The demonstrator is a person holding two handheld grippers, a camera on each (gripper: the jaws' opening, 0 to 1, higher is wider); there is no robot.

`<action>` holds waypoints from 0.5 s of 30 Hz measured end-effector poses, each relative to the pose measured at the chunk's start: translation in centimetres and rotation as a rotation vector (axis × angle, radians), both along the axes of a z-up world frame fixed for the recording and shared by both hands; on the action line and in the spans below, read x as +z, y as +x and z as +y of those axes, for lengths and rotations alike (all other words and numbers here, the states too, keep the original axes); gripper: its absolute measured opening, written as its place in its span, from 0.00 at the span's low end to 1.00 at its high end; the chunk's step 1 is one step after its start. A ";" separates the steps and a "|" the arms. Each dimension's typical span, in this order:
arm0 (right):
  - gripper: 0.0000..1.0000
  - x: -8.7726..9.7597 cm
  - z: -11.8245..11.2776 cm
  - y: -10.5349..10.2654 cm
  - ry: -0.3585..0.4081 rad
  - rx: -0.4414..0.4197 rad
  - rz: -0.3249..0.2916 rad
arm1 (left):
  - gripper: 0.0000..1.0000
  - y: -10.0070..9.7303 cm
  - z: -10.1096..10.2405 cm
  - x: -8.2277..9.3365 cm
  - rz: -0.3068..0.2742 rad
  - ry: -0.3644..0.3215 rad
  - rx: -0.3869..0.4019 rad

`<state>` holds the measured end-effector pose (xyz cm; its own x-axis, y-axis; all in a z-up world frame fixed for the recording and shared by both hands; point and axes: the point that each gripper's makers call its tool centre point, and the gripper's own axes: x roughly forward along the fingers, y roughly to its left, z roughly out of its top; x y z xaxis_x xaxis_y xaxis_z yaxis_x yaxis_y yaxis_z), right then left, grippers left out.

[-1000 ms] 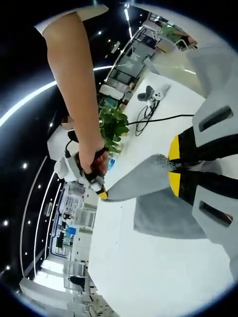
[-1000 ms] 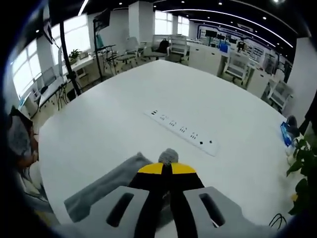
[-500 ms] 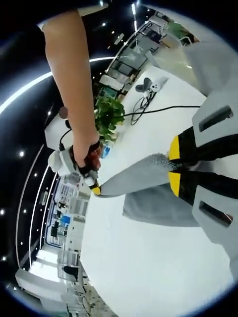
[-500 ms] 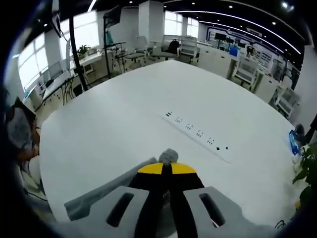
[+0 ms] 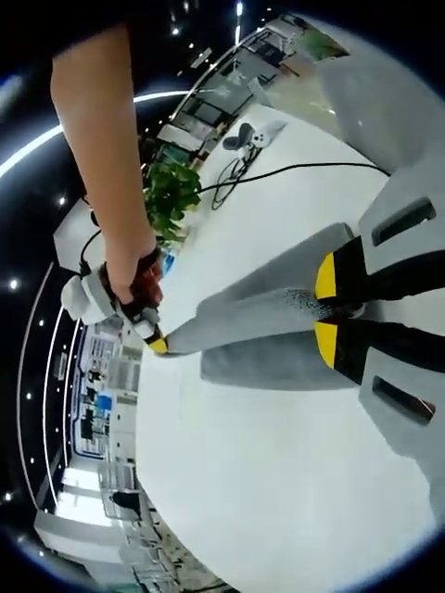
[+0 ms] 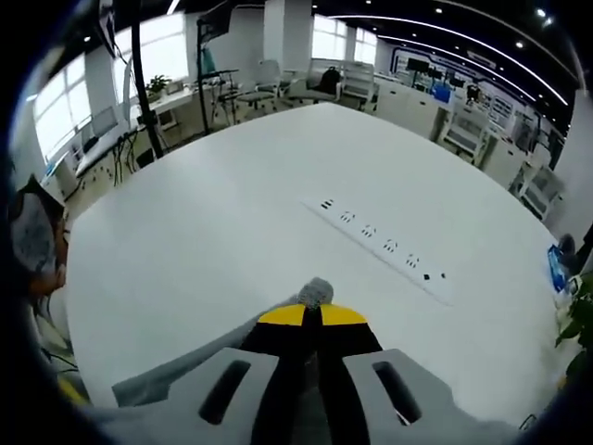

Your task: Fold the towel on the table until its edges align and the towel forms a compact rectangular stack.

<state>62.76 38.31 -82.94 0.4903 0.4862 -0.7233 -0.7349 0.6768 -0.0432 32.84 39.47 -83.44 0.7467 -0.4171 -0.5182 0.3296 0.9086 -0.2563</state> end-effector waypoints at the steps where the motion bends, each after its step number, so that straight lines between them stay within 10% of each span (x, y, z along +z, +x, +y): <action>1: 0.01 -0.3 0.2 0.0 0.001 0.002 0.003 | 0.06 -0.1 0.2 -0.4 0.015 0.002 0.002; 15: 0.01 -3.0 2.2 0.1 0.004 0.017 0.020 | 0.06 0.4 1.8 -3.2 0.082 0.076 -0.019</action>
<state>62.89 40.51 -85.98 0.4672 0.4973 -0.7311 -0.7471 0.6642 -0.0256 33.27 41.28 -86.62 0.6926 -0.3879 -0.6081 0.3275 0.9203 -0.2141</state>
